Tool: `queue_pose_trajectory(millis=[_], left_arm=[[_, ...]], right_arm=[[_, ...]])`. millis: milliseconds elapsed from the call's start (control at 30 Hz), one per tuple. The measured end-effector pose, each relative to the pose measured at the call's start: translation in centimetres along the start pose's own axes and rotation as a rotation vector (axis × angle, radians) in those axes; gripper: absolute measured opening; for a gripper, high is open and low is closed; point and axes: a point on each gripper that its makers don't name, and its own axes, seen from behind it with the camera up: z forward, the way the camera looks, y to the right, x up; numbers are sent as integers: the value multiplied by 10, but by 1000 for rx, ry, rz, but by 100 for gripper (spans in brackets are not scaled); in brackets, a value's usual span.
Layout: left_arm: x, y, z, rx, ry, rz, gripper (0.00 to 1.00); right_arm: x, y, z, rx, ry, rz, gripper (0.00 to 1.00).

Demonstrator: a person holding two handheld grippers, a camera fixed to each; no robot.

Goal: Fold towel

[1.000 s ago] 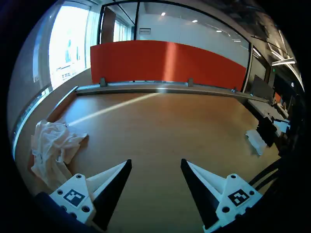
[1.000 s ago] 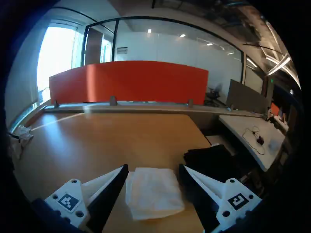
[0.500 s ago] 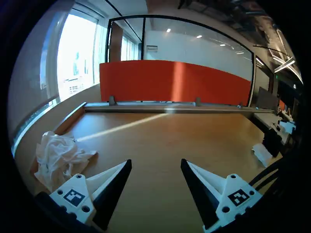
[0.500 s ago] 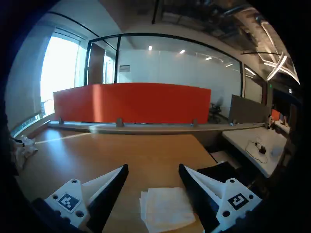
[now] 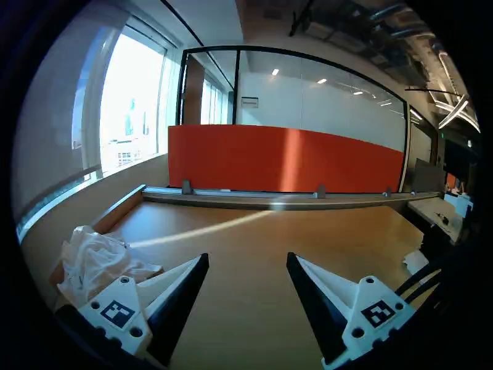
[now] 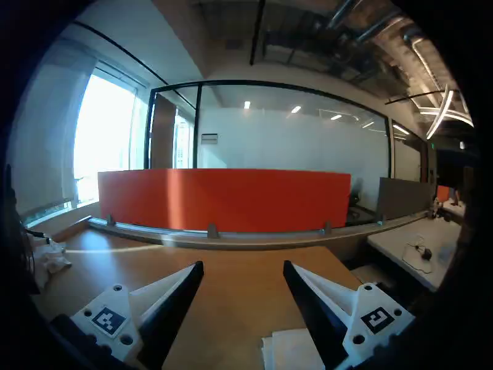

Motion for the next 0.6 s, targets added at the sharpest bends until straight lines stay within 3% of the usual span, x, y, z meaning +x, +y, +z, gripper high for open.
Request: queue_pose_trajectory(millis=[300, 600], left_arm=[[16, 1, 3, -7, 57, -10, 94], [16, 2, 10, -22, 90, 21, 93]], right_arm=[[8, -25, 8, 12, 18, -6, 100], [15, -43, 4, 29, 18, 6, 100]])
